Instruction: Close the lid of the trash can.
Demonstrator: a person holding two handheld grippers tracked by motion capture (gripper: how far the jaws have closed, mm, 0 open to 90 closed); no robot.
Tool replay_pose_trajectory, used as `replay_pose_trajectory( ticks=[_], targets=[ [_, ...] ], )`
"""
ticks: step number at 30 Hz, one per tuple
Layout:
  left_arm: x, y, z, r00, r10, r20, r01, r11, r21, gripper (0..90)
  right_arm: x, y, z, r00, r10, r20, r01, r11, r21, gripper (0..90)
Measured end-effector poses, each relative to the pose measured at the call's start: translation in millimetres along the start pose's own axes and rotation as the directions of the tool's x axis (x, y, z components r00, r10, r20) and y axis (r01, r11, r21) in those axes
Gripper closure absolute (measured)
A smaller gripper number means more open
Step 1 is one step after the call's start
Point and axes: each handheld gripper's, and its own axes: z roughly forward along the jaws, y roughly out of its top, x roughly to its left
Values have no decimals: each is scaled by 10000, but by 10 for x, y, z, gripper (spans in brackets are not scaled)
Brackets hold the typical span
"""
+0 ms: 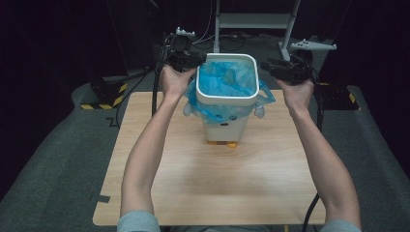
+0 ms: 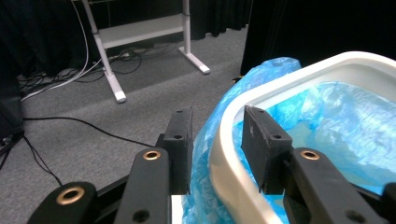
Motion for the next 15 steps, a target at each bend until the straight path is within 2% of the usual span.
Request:
replay_pose_trajectory(
  ticks=[4, 11, 15],
  targets=[
    [17, -21, 5, 9998, -142, 162, 144, 9999, -94, 650, 25, 49, 97, 9998, -102, 154, 100, 9999, 113, 606],
    [4, -23, 12, 9995, -69, 304, 74, 9998, -160, 716, 15, 107, 265, 9992, -112, 388, 93, 9988, 481, 617],
    [-7, -24, 27, 9994, -33, 342, 39, 9998, -174, 748, 21, 136, 321, 9988, -224, 425, 198, 9980, 597, 656]
  ],
)
